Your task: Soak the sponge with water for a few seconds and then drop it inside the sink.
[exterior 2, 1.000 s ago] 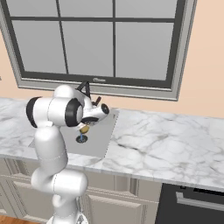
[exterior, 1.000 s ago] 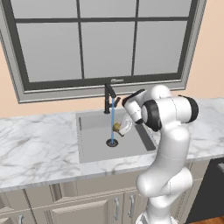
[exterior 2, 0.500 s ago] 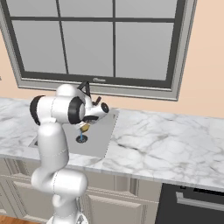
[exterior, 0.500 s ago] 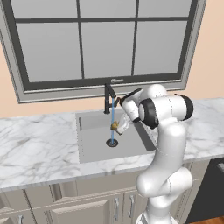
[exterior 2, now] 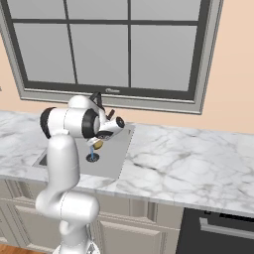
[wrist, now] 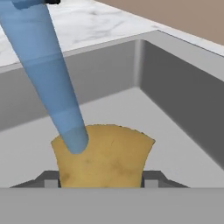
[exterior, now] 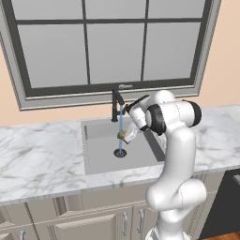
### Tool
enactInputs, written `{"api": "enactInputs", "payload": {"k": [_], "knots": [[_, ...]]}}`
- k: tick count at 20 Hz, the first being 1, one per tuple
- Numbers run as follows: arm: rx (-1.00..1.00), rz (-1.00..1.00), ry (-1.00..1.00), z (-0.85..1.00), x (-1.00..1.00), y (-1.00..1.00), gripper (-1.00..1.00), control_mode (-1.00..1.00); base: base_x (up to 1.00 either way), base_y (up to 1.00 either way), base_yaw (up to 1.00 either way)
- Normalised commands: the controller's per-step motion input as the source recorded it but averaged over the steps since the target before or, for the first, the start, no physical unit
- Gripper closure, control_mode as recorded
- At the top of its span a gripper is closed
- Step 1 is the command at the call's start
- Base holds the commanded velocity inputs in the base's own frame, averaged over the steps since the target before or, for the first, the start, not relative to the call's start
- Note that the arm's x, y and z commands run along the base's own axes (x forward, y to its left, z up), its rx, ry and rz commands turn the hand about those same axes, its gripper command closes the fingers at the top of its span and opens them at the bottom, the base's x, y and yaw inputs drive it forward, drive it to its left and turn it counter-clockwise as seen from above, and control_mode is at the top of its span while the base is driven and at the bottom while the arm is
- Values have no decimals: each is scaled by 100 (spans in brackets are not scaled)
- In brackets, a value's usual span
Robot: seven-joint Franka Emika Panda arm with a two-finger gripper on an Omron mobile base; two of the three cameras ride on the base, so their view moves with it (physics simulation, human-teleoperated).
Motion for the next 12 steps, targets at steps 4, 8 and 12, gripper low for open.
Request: {"api": "enactInputs", "payload": {"k": [4,8,12], "knots": [[0,0,0,-10,6,0,100,-100,0,0,0],[0,0,0,0,0,0,100,-100,0,0,0],[0,0,0,0,-8,1,100,-100,0,0,0]]}}
